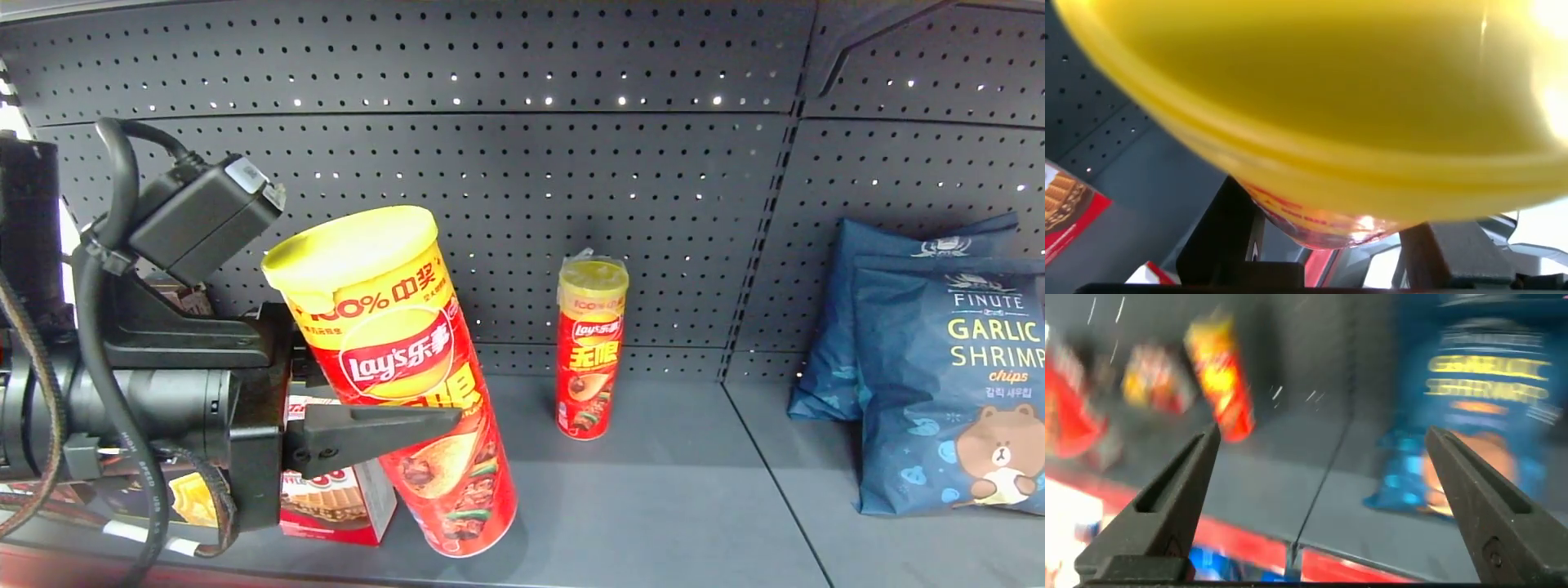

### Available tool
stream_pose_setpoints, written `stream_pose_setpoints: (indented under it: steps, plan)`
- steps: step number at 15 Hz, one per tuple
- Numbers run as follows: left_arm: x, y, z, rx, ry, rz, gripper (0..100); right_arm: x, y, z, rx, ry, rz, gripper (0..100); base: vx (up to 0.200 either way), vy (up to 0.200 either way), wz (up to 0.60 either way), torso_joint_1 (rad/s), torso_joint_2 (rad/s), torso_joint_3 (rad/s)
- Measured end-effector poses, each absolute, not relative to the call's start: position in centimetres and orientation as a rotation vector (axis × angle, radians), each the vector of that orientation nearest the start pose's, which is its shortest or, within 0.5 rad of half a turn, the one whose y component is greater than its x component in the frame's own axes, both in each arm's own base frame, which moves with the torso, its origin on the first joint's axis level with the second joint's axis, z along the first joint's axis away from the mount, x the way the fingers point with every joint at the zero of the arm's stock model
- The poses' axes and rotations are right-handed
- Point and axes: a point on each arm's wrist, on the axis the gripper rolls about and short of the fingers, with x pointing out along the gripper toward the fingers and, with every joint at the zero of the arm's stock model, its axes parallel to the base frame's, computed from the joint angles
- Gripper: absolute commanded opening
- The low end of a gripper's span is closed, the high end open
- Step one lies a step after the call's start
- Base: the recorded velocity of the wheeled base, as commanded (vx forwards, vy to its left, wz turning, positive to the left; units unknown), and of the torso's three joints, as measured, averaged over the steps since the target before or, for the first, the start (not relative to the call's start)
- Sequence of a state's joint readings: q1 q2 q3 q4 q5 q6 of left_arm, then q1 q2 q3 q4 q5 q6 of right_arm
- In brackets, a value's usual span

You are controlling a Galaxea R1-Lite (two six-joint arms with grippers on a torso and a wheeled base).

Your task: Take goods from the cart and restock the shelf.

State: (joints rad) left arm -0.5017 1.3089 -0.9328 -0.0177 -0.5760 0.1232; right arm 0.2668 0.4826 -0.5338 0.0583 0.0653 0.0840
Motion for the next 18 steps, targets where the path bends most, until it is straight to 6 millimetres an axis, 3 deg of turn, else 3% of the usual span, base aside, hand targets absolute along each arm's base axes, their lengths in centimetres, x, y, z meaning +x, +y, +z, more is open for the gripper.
stream_pose_setpoints:
  steps: [4,15,18]
  plan:
    - [17.2,-10.7,26.4,0.091,0.297,-1.083,0,5.5,2.5,22.8,-0.076,0.145,0.481,100,0.000,0.000,0.00,0.000,0.00,0.000]
    - [18.0,-10.8,25.9,0.089,0.314,-1.075,0,18.1,10.8,24.4,-0.108,0.216,0.719,100,0.000,0.000,0.00,0.000,0.00,0.000]
    - [18.0,-10.7,25.7,0.087,0.324,-1.073,0,20.6,12.3,23.8,-0.131,0.249,0.765,100,0.000,0.000,0.00,0.000,0.00,0.000]
